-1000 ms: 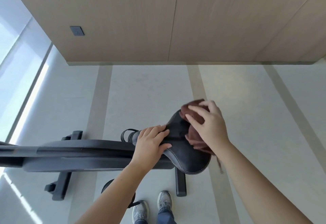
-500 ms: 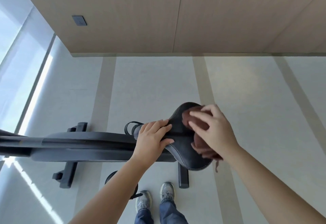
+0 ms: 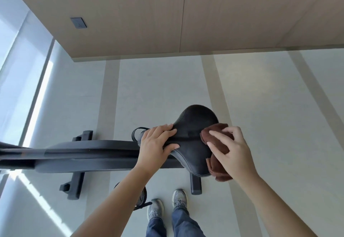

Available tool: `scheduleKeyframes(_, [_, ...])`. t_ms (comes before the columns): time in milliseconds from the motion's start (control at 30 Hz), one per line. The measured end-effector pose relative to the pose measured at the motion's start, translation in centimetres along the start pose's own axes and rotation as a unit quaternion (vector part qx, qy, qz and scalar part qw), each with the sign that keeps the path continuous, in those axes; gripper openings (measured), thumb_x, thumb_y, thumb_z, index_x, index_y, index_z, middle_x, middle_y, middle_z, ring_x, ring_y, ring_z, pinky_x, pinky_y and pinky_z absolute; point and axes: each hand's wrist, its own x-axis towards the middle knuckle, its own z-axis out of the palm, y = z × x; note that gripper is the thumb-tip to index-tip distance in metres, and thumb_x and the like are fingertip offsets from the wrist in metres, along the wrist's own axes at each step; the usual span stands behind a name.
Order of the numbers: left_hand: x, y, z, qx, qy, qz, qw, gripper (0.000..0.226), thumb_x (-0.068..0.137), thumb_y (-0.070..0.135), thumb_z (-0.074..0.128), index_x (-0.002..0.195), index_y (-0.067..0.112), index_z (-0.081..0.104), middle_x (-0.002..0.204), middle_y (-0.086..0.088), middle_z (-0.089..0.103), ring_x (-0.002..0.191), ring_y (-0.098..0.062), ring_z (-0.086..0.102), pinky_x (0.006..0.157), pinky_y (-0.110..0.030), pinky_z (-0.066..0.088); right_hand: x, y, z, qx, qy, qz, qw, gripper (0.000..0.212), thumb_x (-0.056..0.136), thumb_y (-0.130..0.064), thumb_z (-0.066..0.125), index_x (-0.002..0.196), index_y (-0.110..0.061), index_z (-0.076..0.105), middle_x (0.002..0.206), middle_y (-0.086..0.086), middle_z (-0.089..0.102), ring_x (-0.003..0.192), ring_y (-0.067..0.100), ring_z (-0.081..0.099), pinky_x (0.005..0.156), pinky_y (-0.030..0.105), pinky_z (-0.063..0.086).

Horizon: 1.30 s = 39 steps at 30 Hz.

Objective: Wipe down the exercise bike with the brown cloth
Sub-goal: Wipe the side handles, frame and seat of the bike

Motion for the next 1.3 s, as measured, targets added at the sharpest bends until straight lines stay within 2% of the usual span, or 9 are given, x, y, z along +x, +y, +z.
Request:
scheduleKeyframes(167, [-0.1,0.0,0.1,0.000,-0.004,-0.009,1.000,0.050,0.080,0.056,0.048,0.106,0.018,0.067,0.114,0.005,0.064,0.106,-0.011,0.050,0.089,-0.028,0.035,5.7,-0.1,0.2,0.027,0.020,0.008,0.999,0.027,0.079,-0.026,0.070,0.106,-0.022,0.069,0.104,-0.004,0.047,0.100,0.017,0.054,0.088,0.025,0.041])
scheduleKeyframes(267, [0.0,-0.1,0.1,-0.010,-0.005,-0.009,1.000,0.053,0.081,0.059,0.047,0.106,0.018,0.067,0.114,0.005,0.063,0.106,-0.010,0.050,0.090,-0.024,0.031,9.3,0.0,1.8,0.009,-0.034,0.056,0.998,0.030,0.081,-0.033,0.067,0.111,-0.028,0.066,0.102,-0.003,0.047,0.101,0.022,0.054,0.084,0.030,0.044])
scheduleKeyframes(433, [0.1,0.1,0.0,-0.012,-0.003,-0.016,1.000,0.046,0.077,0.050,0.055,0.105,0.016,0.068,0.114,0.004,0.064,0.106,-0.010,0.050,0.091,-0.019,0.028,4.6,0.4,1.0,0.056,0.013,0.074,0.996,0.029,0.080,-0.025,0.070,0.108,-0.023,0.067,0.100,-0.008,0.043,0.097,0.017,0.054,0.087,0.030,0.045])
scheduleKeyframes(600, [0.1,0.1,0.0,-0.011,-0.010,-0.023,1.000,0.045,0.077,0.050,0.055,0.105,0.017,0.068,0.115,0.005,0.063,0.108,-0.010,0.050,0.092,-0.019,0.027,1.4,0.3,0.9,0.018,0.048,0.010,0.999,0.026,0.075,-0.022,0.070,0.100,-0.016,0.071,0.100,0.008,0.053,0.091,0.029,0.057,0.083,0.026,0.043])
scheduleKeyframes(667, [0.1,0.0,0.1,-0.012,-0.013,-0.030,0.999,0.044,0.076,0.050,0.056,0.105,0.018,0.068,0.116,0.006,0.063,0.108,-0.010,0.050,0.093,-0.020,0.028,4.5,0.0,1.5,0.002,0.033,-0.013,0.999,0.025,0.076,-0.021,0.073,0.100,-0.016,0.071,0.101,0.011,0.055,0.091,0.033,0.055,0.078,0.034,0.047])
scheduleKeyframes(767, [0.1,-0.2,0.2,-0.011,-0.009,-0.032,0.999,0.047,0.077,0.055,0.054,0.105,0.020,0.067,0.116,0.007,0.063,0.110,-0.009,0.050,0.093,-0.021,0.028,10.3,-1.4,2.9,-0.077,-0.077,-0.076,0.991,0.025,0.079,-0.029,0.070,0.103,-0.020,0.069,0.105,0.009,0.053,0.095,0.032,0.048,0.075,0.043,0.049])
scheduleKeyframes(867, [0.0,-0.1,0.2,-0.015,-0.012,-0.035,0.999,0.053,0.081,0.062,0.046,0.106,0.020,0.067,0.116,0.007,0.063,0.110,-0.010,0.050,0.093,-0.020,0.028,12.1,-2.3,3.5,-0.112,-0.165,-0.129,0.971,0.025,0.082,-0.034,0.065,0.104,-0.022,0.068,0.104,0.006,0.052,0.096,0.029,0.046,0.077,0.042,0.047])
scheduleKeyframes(1067, [0.0,0.3,-0.1,-0.021,-0.027,-0.054,0.998,0.055,0.079,0.064,0.047,0.107,0.020,0.067,0.117,0.008,0.062,0.109,-0.011,0.052,0.094,-0.020,0.028,2.7,-1.1,0.9,-0.054,-0.072,-0.165,0.982,0.029,0.078,-0.039,0.054,0.095,-0.022,0.070,0.096,0.002,0.058,0.079,0.025,0.051,0.059,0.036,0.050])
scheduleKeyframes(1300, [0.1,0.7,-0.8,-0.032,-0.037,-0.061,0.997,0.057,0.072,0.054,0.058,0.114,0.016,0.060,0.115,0.004,0.062,0.106,-0.014,0.053,0.092,-0.019,0.029,4.7,-3.2,2.9,-0.082,-0.134,-0.246,0.956,0.034,0.080,-0.042,0.048,0.098,-0.022,0.070,0.092,0.003,0.058,0.073,0.024,0.049,0.050,0.036,0.049])
